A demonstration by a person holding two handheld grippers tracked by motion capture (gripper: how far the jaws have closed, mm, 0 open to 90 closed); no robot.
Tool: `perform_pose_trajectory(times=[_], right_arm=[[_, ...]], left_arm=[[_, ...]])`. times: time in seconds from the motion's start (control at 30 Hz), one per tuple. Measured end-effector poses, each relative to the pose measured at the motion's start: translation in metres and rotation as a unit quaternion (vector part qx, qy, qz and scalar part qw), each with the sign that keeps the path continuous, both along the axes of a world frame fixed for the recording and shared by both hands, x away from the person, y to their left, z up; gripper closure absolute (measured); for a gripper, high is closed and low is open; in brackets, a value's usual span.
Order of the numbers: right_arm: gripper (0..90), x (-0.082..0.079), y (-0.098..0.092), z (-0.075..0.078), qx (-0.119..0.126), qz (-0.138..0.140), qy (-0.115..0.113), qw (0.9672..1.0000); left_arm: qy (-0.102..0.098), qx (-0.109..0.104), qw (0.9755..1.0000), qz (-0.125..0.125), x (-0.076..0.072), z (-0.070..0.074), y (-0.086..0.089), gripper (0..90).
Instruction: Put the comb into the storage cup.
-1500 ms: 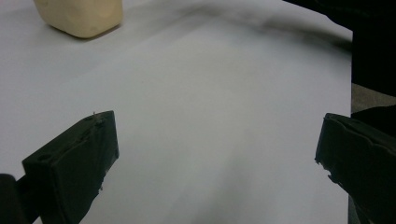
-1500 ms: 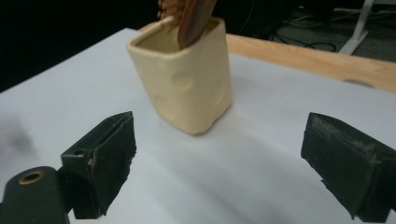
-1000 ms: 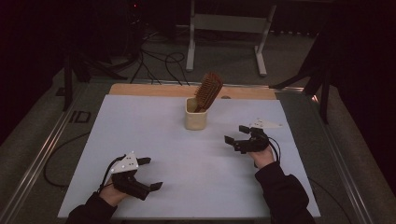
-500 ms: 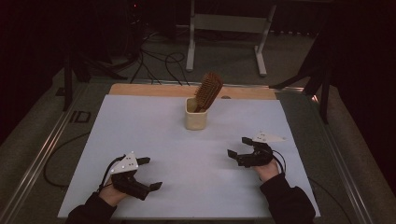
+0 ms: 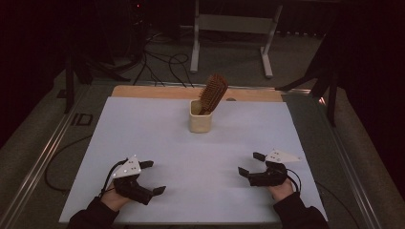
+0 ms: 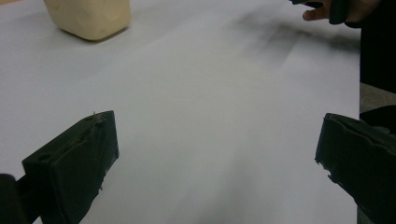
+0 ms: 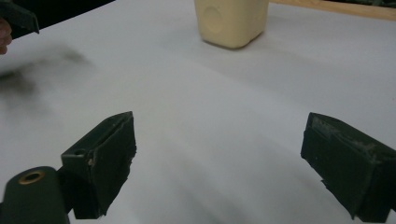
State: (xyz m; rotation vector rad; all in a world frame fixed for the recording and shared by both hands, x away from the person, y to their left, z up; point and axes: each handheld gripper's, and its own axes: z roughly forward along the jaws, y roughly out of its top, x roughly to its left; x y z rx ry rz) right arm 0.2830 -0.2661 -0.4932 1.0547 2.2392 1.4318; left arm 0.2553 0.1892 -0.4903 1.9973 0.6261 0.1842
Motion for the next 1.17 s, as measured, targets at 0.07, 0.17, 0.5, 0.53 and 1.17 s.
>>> perform_pose_trajectory(times=[0.07,0.17,0.5,0.53,1.17], right_arm=[[9.8,-0.005,-0.002,-0.001,-0.003,-0.003,-0.002,1.0000],[9.8,-0.011,-0.006,-0.003,0.002,-0.004,0.000,1.0000],[9.8,-0.027,-0.014,-0.006,-0.010,-0.011,-0.005,0.9999],[9.8,-0.028,-0.015,-0.005,-0.015,-0.014,-0.005,0.9998],[9.8,-0.032,-0.016,-0.008,-0.038,-0.014,-0.011,0.9991]], left_arm=[[0.000,0.000,1.0000,0.000,0.000,0.000,0.000,0.0],[0.000,-0.001,1.0000,0.000,0.000,0.000,0.000,0.0],[-0.001,-0.001,1.0000,0.000,0.000,0.000,0.001,0.0],[-0.001,0.000,1.0000,-0.001,0.000,0.000,0.001,0.0],[-0.001,0.000,1.0000,-0.002,0.000,0.000,0.001,0.0]])
